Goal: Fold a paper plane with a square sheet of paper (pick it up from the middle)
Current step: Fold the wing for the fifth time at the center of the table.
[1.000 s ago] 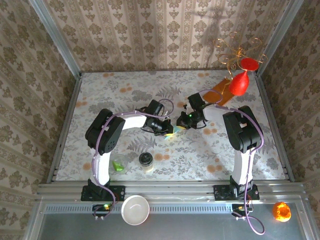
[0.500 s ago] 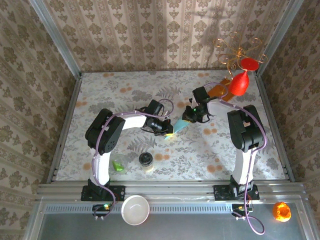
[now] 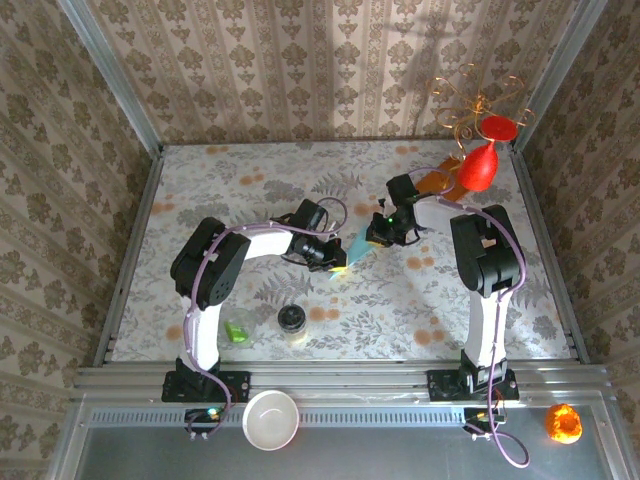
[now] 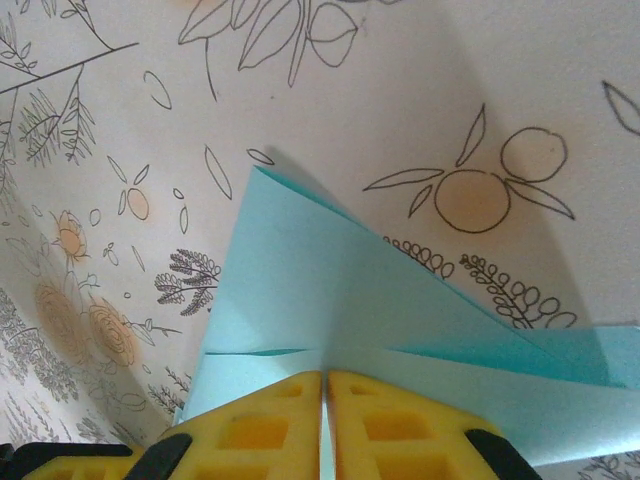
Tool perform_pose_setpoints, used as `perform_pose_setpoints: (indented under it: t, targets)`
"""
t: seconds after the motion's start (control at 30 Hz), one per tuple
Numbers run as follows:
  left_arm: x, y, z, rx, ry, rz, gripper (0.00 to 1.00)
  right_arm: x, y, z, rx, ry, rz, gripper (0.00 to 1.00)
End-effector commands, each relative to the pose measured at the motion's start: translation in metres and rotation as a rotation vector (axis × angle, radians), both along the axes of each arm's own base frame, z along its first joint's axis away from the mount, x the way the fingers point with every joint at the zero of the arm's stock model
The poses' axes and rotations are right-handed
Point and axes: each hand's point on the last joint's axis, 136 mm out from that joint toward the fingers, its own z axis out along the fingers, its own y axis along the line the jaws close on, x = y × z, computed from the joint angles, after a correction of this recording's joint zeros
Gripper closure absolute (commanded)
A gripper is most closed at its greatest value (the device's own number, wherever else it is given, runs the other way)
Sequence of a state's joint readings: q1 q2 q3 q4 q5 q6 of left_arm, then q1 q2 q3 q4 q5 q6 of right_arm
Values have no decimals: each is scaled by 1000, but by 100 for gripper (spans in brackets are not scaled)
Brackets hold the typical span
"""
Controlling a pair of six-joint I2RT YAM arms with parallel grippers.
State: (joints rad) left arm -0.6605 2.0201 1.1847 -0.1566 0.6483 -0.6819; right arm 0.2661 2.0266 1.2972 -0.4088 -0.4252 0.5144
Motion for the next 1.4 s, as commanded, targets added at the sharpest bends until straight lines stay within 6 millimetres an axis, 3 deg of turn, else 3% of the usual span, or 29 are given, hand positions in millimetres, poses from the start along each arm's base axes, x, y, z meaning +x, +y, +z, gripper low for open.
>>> perform_pose_setpoints:
  t: [0.0, 0.17, 0.4, 0.63, 0.83, 0.97, 1.17, 1.37]
  targets:
    - [1, -8, 26, -44, -18, -12, 99, -16, -12, -22, -67, 88, 8, 86]
    - [19, -19, 37, -63, -59, 12, 95, -19, -15, -24, -84, 104, 5, 86]
    - [36, -25, 17, -26, -35, 76, 94, -17, -11, -20, -68, 98, 2, 86]
    - [39, -29, 7, 1, -19, 78, 95, -12, -6, -12, -34, 80, -2, 86]
    - [30, -10, -16, 117, 13, 103, 98, 4, 8, 25, 55, -26, 13, 86]
    - [25, 4, -26, 179, 23, 131, 100, 1, 17, 45, 100, -95, 45, 85]
    - [23, 9, -33, 203, 35, 147, 100, -20, 27, 25, 113, -55, 59, 86]
    - [20, 13, -38, 219, 46, 147, 100, -23, 31, 10, 130, -26, 50, 88]
